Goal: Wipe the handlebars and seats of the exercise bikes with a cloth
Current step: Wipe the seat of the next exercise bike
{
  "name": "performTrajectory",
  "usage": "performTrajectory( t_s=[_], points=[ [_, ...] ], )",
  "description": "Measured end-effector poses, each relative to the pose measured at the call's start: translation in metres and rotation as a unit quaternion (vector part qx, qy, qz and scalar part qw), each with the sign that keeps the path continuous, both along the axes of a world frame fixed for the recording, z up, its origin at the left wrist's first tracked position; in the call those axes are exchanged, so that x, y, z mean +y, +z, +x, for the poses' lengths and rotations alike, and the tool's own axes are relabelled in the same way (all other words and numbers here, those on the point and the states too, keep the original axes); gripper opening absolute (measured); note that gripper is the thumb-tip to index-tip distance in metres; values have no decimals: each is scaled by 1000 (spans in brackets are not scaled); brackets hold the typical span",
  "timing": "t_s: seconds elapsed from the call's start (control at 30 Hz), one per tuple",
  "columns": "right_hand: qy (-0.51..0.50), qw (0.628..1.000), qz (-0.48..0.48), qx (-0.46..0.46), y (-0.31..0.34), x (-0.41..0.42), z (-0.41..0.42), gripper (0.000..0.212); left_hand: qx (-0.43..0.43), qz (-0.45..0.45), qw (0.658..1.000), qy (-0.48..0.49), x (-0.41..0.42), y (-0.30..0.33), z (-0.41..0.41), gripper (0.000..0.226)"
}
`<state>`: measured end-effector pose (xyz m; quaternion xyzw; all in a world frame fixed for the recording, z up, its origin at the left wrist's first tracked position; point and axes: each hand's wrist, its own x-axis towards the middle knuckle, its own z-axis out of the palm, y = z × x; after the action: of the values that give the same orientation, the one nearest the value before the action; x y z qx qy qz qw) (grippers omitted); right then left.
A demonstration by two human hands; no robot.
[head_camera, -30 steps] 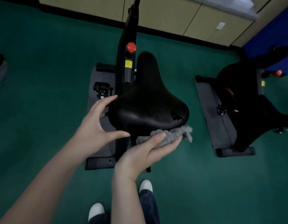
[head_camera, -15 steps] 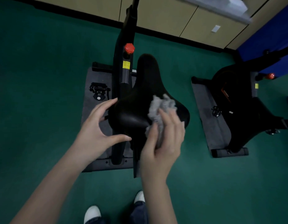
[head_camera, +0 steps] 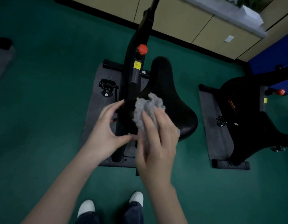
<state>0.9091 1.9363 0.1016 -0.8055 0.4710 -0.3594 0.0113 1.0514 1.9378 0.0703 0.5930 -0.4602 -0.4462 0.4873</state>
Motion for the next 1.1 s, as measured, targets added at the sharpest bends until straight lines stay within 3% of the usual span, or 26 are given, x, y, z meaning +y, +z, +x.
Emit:
performTrajectory(
  t_s=[0.1, 0.23, 0.3, 0.47, 0.6, 0.67, 0.83, 1.0, 1.1],
  points=[
    [29, 998, -14, 62, 7, -17, -25, 36, 12, 0, 1000, 18, 2, -3, -5, 101],
    [-14, 1000, 11, 5, 22, -31, -16, 33, 27, 10, 998, 49, 5, -6, -12, 106],
    [-8, 999, 18, 26, 27, -32, -2, 31, 46, 4, 997, 66, 7, -8, -15, 104],
    [134, 976, 36, 170, 35, -43, 9, 33, 63, 11, 994, 90, 7, -11, -20, 77],
    [171, 971, 5, 169, 28, -41, -16, 32, 57, 4, 993, 99, 8, -11, -22, 84],
    [143, 981, -7, 132, 20, -36, -33, 33, 52, 1, 994, 97, 8, -10, -22, 90],
    [-17, 998, 8, -54, 2, -28, -56, 36, 27, 22, 996, 81, 11, -6, -20, 96],
    [-174, 957, 40, -230, -2, -19, -45, 34, -12, 31, 997, 72, 14, 0, -18, 93],
    [-200, 947, 66, -244, 4, -14, -43, 32, -57, 37, 995, 67, 19, 7, -16, 94]
  ],
)
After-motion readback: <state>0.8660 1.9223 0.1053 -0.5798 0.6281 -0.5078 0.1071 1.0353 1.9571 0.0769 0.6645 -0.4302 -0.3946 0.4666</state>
